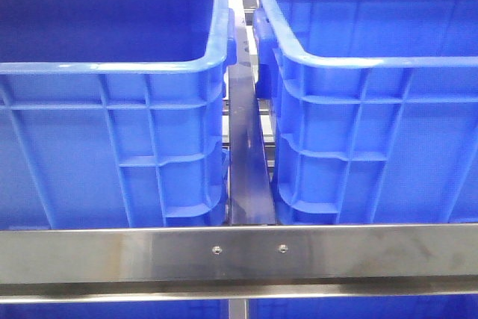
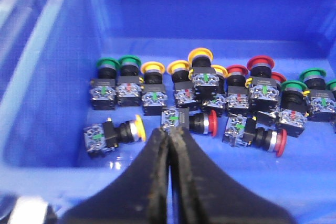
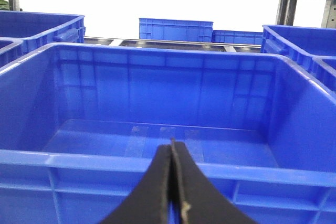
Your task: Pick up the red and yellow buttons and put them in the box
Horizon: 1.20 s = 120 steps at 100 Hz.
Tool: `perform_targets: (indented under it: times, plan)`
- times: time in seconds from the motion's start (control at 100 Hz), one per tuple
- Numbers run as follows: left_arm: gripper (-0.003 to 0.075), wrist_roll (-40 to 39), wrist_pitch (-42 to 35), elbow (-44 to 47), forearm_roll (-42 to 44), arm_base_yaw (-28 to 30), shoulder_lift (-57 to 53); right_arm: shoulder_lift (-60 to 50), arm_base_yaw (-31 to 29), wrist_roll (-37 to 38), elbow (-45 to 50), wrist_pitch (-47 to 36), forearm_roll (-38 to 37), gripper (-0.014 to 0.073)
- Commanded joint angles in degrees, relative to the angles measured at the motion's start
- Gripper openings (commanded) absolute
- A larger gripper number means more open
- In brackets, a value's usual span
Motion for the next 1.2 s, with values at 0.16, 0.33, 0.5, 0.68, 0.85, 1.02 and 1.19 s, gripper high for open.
perform_targets:
  times: [0.16,0.33,0.5,0.68,0.85,1.02,1.19]
  plan:
    - [0.0438,-0.2,-3.67,-11.39,-1.16,-0.18,16.17,-1.18,0.09,0.05,-1.02,-4.24,0.0,-0.0062]
    - [0.0555,-0.2,-3.17,-18.03,-1.93,-0.8,26.75,-1.18,0.09,0.05,-1.02,-4.24,0.0,-0.0062]
    - [0.0555,-0.2,1.61,-25.75,-1.93,-4.26,37.49,-1.18,0.09,0.05,-1.02,-4.24,0.0,-0.0062]
    - [0.0554,-0.2,9.73,-35.76,-1.93,-6.64,48.8,-1.18,0.09,0.05,-1.02,-4.24,0.0,-0.0062]
    - [0.0554,-0.2,15.48,-43.62,-1.93,-6.98,57.3,-1.18,0.09,0.05,-1.02,-4.24,0.0,-0.0062]
    - [0.0554,-0.2,20.24,-49.4,-0.24,-6.98,64.41,-1.18,0.09,0.05,-1.02,-4.24,0.0,-0.0062]
    - [0.0554,-0.2,20.38,-51.77,0.75,-6.98,69.28,-1.18,0.09,0.05,-1.02,-4.24,0.0,-0.0062]
